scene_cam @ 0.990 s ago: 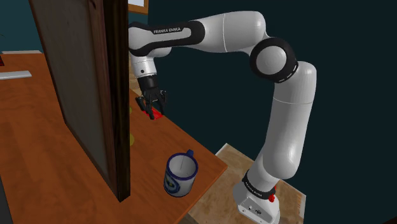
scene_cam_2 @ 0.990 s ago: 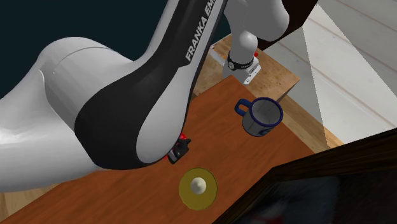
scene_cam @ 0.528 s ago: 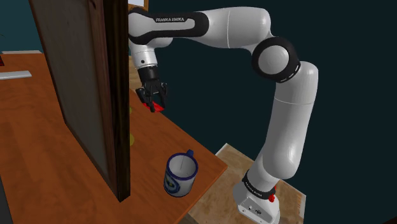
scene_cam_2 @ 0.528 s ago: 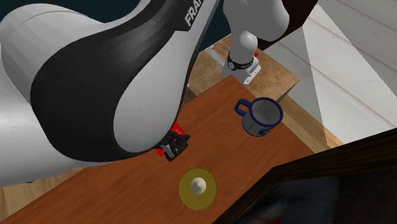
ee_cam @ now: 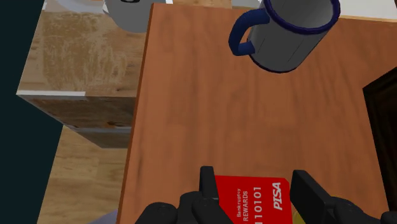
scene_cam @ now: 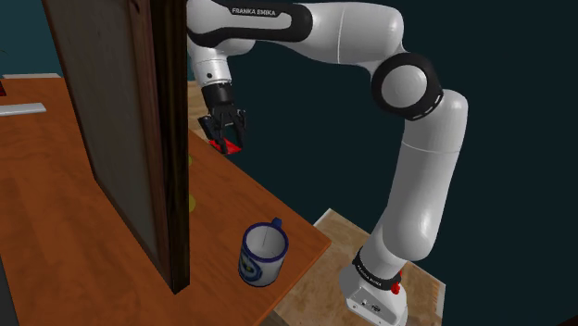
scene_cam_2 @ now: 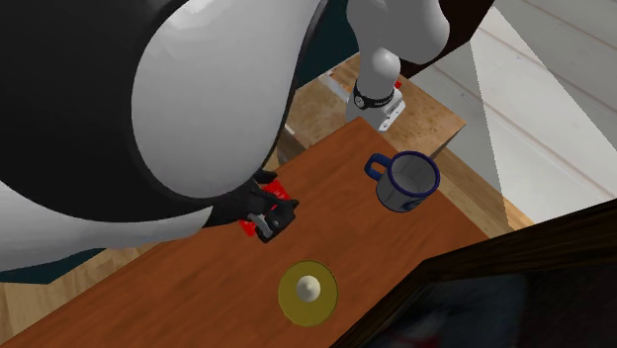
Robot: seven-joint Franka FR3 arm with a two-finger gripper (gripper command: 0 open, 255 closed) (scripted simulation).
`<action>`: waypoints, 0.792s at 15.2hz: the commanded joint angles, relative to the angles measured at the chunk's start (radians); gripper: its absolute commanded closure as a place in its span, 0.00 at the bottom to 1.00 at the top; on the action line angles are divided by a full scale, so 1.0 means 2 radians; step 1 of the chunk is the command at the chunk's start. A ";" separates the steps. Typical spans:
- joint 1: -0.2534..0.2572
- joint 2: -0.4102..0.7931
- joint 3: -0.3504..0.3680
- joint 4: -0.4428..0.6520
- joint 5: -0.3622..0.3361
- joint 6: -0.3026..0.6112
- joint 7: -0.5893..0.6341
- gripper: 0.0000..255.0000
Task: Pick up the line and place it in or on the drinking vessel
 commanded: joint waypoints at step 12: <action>0.031 -0.215 0.034 -0.256 0.078 0.057 0.042 1.00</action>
